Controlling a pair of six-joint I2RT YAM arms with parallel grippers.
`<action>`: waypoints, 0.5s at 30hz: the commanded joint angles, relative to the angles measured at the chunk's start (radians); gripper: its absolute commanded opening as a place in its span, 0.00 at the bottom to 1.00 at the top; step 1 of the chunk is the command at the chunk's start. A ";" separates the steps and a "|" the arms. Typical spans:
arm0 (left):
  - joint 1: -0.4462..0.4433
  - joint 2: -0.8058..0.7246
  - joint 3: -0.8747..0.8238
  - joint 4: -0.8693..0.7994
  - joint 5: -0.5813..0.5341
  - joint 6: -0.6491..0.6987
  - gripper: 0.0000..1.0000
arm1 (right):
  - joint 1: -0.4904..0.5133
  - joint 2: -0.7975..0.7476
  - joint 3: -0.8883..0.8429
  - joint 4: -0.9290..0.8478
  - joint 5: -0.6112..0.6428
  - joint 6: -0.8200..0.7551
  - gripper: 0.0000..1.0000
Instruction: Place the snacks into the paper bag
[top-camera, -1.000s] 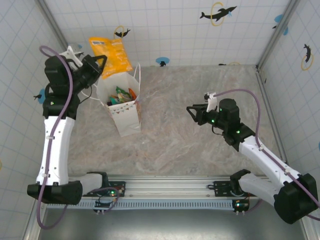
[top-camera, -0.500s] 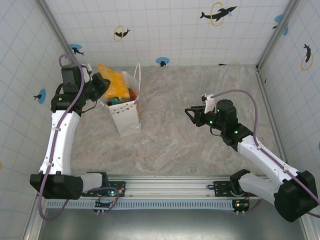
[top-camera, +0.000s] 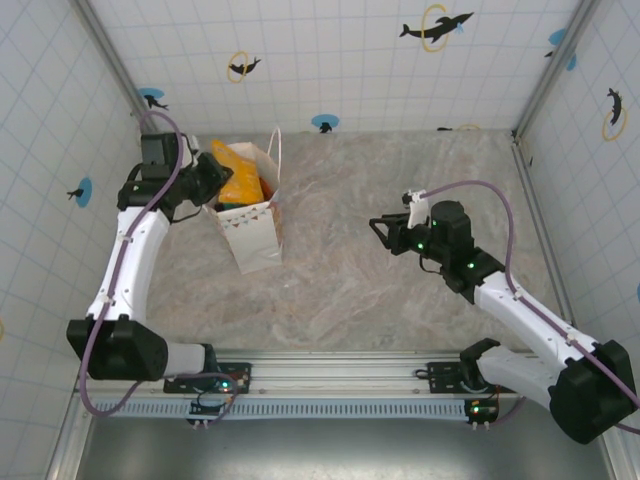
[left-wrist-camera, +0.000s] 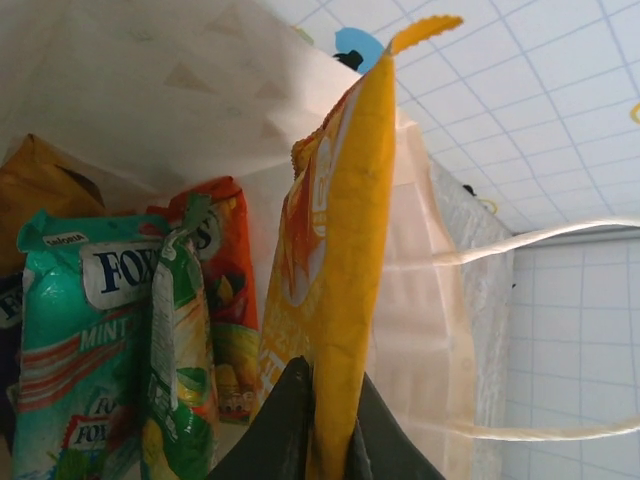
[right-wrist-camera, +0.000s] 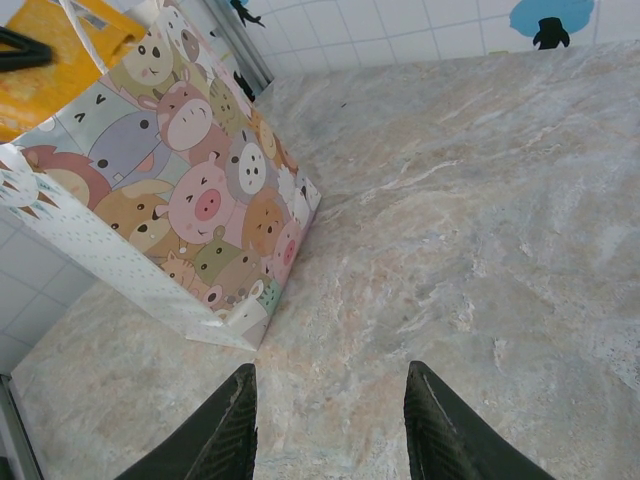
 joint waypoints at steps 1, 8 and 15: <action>0.004 0.034 0.049 -0.063 -0.013 0.043 0.23 | 0.009 -0.004 -0.005 0.019 -0.004 0.005 0.41; 0.004 0.099 0.274 -0.255 -0.150 0.123 0.40 | 0.024 0.005 0.019 -0.003 -0.003 -0.014 0.41; 0.003 0.095 0.351 -0.232 -0.054 0.133 0.34 | 0.033 0.024 0.033 0.000 -0.008 -0.015 0.41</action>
